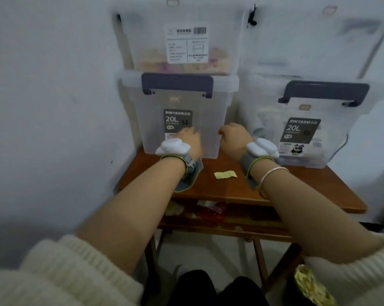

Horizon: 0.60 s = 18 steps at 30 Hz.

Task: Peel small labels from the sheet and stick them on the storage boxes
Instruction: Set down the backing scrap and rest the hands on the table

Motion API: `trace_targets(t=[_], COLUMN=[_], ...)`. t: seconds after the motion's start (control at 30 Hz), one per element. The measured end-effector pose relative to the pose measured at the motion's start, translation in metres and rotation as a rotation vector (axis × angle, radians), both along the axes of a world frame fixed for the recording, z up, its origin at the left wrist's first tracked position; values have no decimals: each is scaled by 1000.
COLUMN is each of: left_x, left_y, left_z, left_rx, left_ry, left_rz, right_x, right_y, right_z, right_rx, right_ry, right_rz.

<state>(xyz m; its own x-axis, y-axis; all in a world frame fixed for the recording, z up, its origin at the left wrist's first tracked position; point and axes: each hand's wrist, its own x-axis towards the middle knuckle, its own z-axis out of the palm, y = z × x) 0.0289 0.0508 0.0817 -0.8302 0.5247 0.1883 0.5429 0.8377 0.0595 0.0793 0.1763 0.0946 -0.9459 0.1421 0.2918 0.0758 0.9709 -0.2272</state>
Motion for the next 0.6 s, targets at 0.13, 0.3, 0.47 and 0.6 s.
trace_targets(t=[0.13, 0.3, 0.47, 0.6], left_x=[9, 5, 2, 4], left_y=[5, 1, 3, 2], left_z=[-75, -114, -113, -112], left_rx=[-30, -24, -30, -28], left_ry=[-175, -235, -219, -218], left_rz=[48, 54, 39, 38], right_x=[22, 31, 24, 29], right_y=[16, 22, 18, 18], right_z=[-63, -106, -103, -106], right_rx=[-131, -117, -142, -129], right_ry=[-166, -272, -227, -236], right_rz=[-15, 37, 132, 179])
